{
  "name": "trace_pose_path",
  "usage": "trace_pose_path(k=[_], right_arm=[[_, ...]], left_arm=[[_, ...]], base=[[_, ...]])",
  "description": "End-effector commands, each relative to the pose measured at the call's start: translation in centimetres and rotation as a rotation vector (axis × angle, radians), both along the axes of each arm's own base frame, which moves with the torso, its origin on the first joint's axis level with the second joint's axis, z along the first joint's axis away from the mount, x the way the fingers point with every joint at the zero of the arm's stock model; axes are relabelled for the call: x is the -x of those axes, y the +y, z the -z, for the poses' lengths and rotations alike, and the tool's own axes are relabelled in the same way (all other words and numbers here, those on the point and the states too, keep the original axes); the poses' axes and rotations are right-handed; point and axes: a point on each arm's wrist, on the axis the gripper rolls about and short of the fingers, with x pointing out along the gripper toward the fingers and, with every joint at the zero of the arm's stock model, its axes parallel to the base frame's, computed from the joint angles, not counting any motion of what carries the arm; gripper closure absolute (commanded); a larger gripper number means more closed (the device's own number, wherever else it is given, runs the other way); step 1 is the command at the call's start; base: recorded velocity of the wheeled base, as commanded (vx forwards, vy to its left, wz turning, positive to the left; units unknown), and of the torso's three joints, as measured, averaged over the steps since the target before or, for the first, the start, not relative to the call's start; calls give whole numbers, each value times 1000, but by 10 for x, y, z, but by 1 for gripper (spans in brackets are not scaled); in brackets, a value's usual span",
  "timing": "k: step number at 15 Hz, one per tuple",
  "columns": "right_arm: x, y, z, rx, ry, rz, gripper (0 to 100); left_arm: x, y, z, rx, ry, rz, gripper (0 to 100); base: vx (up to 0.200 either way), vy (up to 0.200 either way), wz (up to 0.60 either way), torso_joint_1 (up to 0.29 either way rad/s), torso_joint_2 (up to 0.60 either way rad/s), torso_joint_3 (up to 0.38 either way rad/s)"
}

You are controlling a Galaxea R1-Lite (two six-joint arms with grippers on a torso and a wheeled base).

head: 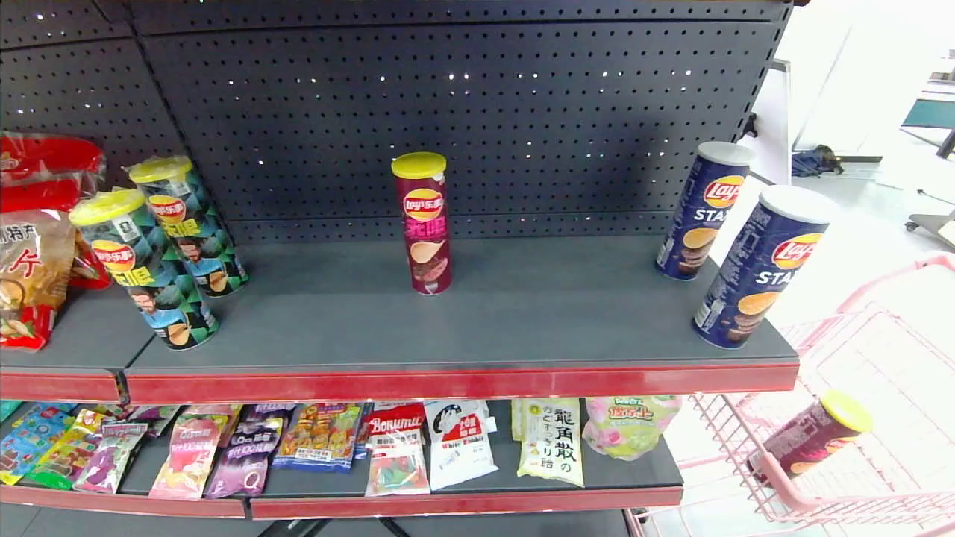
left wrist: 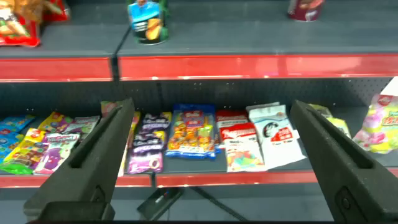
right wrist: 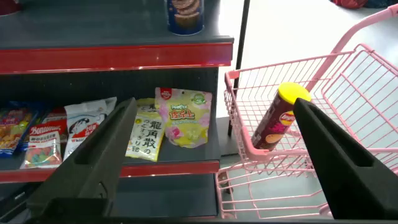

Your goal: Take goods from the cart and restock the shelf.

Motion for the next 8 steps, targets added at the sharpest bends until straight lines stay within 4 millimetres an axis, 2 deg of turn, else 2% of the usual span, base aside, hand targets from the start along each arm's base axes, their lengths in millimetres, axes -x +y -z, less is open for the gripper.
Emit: trace_pose_path(k=[1,8], right_arm=[[0,0,0,0,2,0,0],[0,0,0,0,2,-2,0]], left_arm=[[0,0,0,1,1,-1,0],[0,0,0,1,1,-1,0]], base=[[0,-200,0,-2,-2,2],[0,-200,0,4,2,2]])
